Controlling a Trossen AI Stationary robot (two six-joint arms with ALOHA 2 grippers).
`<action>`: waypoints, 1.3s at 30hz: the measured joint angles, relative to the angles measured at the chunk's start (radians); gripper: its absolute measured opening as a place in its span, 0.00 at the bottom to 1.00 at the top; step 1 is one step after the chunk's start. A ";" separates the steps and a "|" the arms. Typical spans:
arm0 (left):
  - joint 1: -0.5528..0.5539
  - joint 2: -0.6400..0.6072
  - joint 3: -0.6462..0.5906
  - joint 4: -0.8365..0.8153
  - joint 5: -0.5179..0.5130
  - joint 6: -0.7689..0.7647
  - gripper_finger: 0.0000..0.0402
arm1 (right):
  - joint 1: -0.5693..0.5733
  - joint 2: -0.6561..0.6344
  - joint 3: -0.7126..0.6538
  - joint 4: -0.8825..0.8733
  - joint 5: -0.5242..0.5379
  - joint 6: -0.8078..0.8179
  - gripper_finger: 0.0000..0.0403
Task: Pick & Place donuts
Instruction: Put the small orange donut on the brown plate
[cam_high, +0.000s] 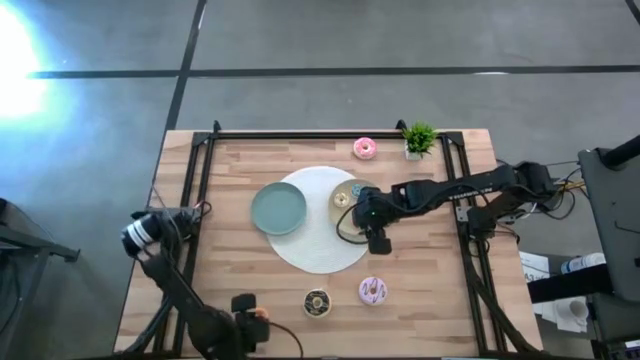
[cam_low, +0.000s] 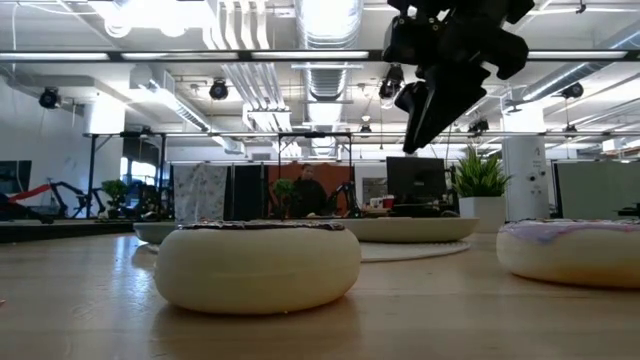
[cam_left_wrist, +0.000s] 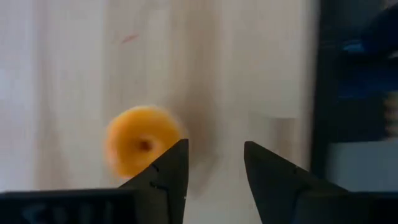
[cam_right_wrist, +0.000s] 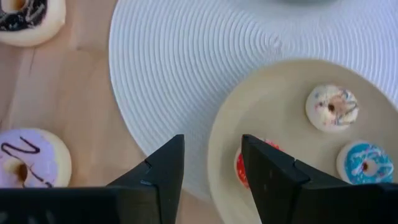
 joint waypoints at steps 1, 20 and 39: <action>0.001 0.026 0.025 -0.049 -0.012 -0.021 0.31 | 0.000 0.001 -0.001 -0.003 0.000 0.007 0.38; -0.006 0.088 0.073 -0.183 -0.110 -0.142 0.30 | -0.001 0.002 -0.002 -0.001 0.003 0.060 0.36; 0.102 0.030 -0.029 -0.138 -0.042 -0.119 0.00 | 0.055 0.001 0.032 0.050 0.000 -0.031 0.34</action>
